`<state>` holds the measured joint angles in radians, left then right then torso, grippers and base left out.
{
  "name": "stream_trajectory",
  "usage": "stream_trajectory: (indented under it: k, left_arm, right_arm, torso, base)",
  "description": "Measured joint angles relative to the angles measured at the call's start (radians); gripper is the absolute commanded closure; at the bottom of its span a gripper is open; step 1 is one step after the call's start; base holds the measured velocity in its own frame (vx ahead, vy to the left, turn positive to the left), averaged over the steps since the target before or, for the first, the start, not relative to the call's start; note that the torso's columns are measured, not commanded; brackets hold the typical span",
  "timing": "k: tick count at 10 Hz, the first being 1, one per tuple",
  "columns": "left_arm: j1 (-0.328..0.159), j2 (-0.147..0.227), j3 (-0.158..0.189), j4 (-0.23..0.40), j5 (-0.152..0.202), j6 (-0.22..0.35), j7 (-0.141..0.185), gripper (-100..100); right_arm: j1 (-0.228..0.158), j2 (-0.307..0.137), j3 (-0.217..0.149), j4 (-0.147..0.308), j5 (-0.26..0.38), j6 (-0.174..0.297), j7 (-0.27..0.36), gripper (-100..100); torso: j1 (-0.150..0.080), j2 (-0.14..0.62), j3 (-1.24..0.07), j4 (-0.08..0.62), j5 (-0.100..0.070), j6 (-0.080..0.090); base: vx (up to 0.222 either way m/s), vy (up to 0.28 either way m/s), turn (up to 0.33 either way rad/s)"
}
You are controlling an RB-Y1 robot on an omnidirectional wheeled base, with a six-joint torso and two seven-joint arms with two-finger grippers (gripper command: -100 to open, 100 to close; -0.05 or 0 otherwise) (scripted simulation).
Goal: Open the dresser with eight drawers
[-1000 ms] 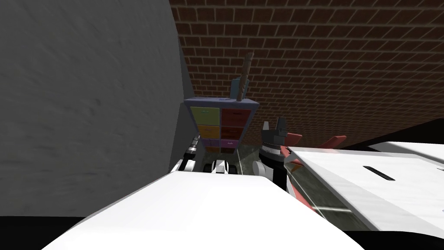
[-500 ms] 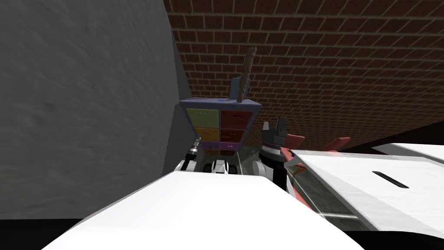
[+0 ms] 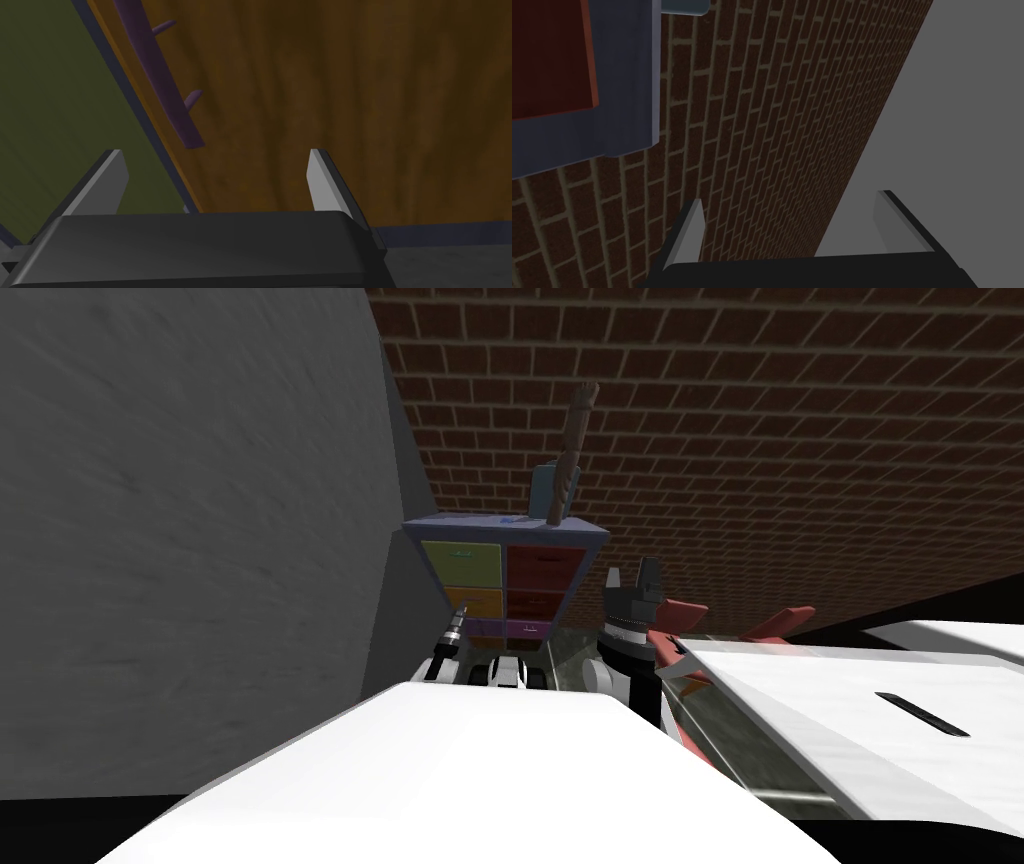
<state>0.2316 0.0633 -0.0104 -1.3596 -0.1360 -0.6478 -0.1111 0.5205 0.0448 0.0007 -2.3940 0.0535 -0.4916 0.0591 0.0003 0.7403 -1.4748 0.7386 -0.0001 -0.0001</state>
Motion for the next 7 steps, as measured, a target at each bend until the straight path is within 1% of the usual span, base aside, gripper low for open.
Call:
stream_trajectory:
  k: [2,3,4,5,7]
  left_arm:
    - [-0.012,0.003,0.002,-0.024,0.001,0.034,0.004,-100]
    - [-0.013,0.003,0.002,-0.025,0.001,0.038,0.004,100]
    - [-0.004,0.002,0.001,-0.014,0.0,0.021,0.003,100]
    - [-0.003,0.002,0.0,-0.012,0.0,0.016,0.002,100]
    - [0.007,0.006,-0.005,-0.038,-0.002,0.029,0.008,100]
  right_arm:
    - [0.0,0.0,0.0,0.0,0.0,0.0,0.0,0]
    - [0.0,0.0,0.0,0.0,0.0,0.0,0.0,0]
    - [0.0,0.0,0.0,0.0,0.0,0.0,0.0,0]
    - [0.0,0.0,0.0,0.0,0.0,0.0,0.0,0]
    - [0.0,0.0,0.0,0.0,0.0,0.0,0.0,0]
  torso:
    - [0.0,-0.003,-0.002,-0.001,0.0,0.0]
    - [0.0,-0.002,-0.001,-0.001,0.0,0.0]
    - [0.0,0.002,0.001,0.0,0.0,0.0]
    - [0.0,0.0,0.0,0.0,0.0,0.0]
    - [-0.002,0.004,0.003,0.001,0.0,0.0]
  base:
    - [0.049,0.0,-0.009]
    - [-0.036,0.001,0.021]
    - [-0.025,0.0,0.007]
    - [-0.087,-0.01,0.021]
    - [-0.197,-0.014,0.014]
